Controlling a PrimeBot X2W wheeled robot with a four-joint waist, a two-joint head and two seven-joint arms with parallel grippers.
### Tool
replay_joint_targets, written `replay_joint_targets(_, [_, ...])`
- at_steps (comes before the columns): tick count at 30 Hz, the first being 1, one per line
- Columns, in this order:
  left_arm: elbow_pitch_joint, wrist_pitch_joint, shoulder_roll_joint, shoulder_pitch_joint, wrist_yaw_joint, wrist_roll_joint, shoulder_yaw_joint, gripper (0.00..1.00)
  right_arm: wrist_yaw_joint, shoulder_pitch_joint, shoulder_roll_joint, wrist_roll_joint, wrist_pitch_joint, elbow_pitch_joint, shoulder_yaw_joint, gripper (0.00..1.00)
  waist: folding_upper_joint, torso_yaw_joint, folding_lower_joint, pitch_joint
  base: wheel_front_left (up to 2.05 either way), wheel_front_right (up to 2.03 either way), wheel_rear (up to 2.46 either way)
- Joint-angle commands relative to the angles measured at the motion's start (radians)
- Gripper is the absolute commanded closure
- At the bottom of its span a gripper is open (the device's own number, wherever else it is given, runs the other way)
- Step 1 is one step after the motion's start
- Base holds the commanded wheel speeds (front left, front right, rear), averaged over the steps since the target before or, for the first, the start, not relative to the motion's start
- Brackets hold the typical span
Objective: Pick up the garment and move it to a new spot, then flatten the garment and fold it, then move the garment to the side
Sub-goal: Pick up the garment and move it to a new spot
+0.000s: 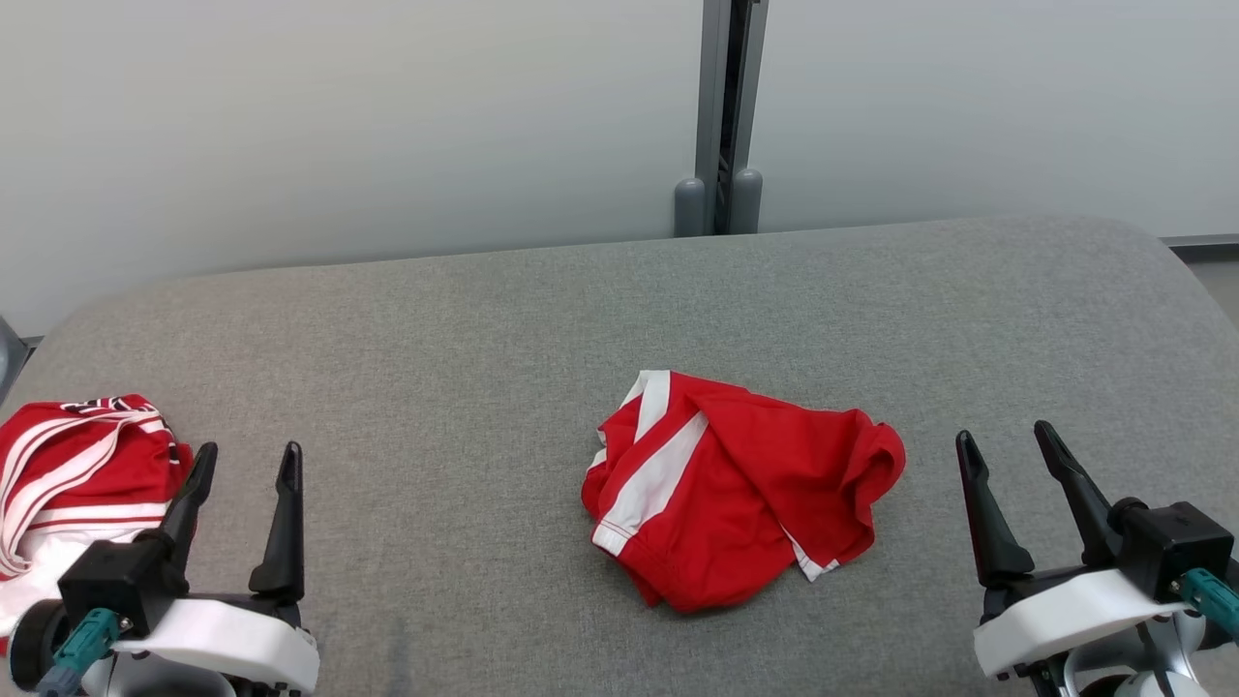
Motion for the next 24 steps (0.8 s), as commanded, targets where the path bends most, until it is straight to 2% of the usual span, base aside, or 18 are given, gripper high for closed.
replay_joint_targets(1, [-0.010, 0.003, 0.006, 0.012, 0.007, 0.008, 0.000, 0.00, 0.000, 0.010, -0.005, -0.009, 0.002, -0.002, 0.000, 0.00, 0.0000, -0.002, 0.0000, -0.005, 0.00, 0.00, 0.00])
replay_joint_targets(15, [-0.088, 0.047, 0.019, 0.104, 0.046, 0.026, -0.043, 0.00, 0.000, 0.085, -0.005, -0.017, 0.038, -0.047, -0.014, 0.00, 0.0000, -0.008, 0.0000, -0.049, 0.00, 0.00, 0.00])
replay_joint_targets(24, [-0.108, 0.065, 0.028, 0.124, 0.055, 0.015, -0.044, 0.00, 0.000, 0.106, -0.005, -0.010, 0.051, -0.070, -0.020, 0.00, 0.0000, -0.015, 0.0000, -0.057, 0.00, 0.00, 0.00])
